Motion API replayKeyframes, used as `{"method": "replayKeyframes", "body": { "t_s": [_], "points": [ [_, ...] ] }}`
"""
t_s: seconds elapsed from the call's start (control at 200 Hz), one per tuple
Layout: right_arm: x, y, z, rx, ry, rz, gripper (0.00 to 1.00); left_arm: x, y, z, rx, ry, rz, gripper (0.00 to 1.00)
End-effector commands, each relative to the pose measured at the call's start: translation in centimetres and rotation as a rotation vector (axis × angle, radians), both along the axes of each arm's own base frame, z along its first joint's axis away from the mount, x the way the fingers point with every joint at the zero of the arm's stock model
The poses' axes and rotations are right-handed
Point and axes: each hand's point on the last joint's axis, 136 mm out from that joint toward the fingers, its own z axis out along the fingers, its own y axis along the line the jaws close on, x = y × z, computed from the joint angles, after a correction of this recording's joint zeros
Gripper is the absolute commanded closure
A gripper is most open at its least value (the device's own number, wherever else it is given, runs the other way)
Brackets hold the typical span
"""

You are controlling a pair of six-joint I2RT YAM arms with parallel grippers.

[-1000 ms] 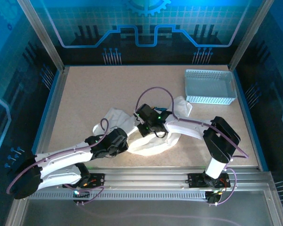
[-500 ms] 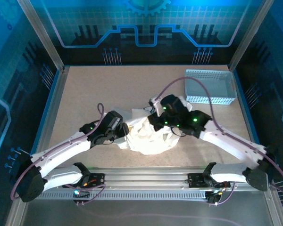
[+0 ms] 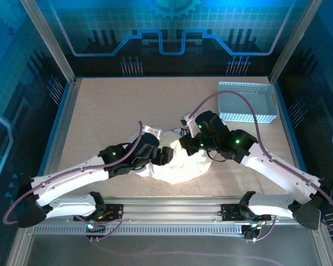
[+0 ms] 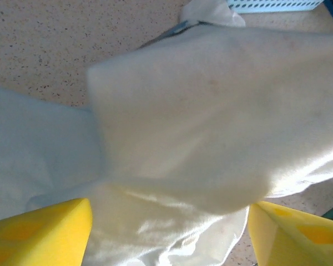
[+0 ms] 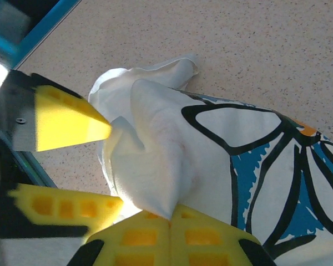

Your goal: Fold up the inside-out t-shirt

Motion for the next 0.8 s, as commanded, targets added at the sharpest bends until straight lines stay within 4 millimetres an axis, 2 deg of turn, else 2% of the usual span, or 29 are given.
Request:
{"method": "replayKeyframes", "body": {
  "t_s": [0.0,0.075,0.14,0.285,0.425,0.535,0.61,0.65,0.68,0.755,0.795],
  "points": [
    [-0.4,0.5,2.0,0.066,0.004,0.021,1.0,0.7,-1.1,-1.2,0.062,-0.021,-0.026,0.22],
    [-0.7,0.9,2.2,0.089,0.016,0.041,1.0,1.4,-1.4,-2.0,0.096,-0.018,-0.001,0.21],
    [-0.9,1.0,2.3,0.095,0.017,0.043,1.0,2.1,-1.4,-2.5,0.127,-0.02,0.022,0.26],
    [0.1,-0.7,2.3,0.069,-0.019,-0.023,1.0,2.2,-1.9,-2.7,0.11,-0.028,0.013,0.56],
    [2.7,-3.2,0.4,0.07,0.028,-0.118,1.0,0.0,-4.0,-1.5,-0.054,-0.03,-0.151,0.81],
    [4.8,-4.3,-1.6,0.058,0.044,-0.164,1.0,-1.7,-4.8,-0.5,-0.185,-0.029,-0.246,0.9],
    [6.0,-4.6,-3.5,0.02,0.062,-0.184,1.0,-2.0,-4.8,-0.3,-0.246,-0.012,-0.261,1.0],
    [6.6,-4.6,-4.5,-0.003,0.064,-0.194,1.0,-2.1,-4.9,-0.2,-0.276,-0.004,-0.266,1.0],
    [6.9,-4.8,-5.3,-0.024,0.07,-0.21,0.94,-2.0,-4.9,-0.1,-0.296,0.002,-0.263,1.0],
    [7.5,-6.0,-7.1,-0.088,0.098,-0.286,0.67,-1.8,-5.0,-0.1,-0.347,0.022,-0.259,1.0],
    [7.5,-6.7,-7.5,-0.129,0.1,-0.317,0.6,-1.6,-5.0,-0.2,-0.366,0.03,-0.251,1.0]
  ]
}}
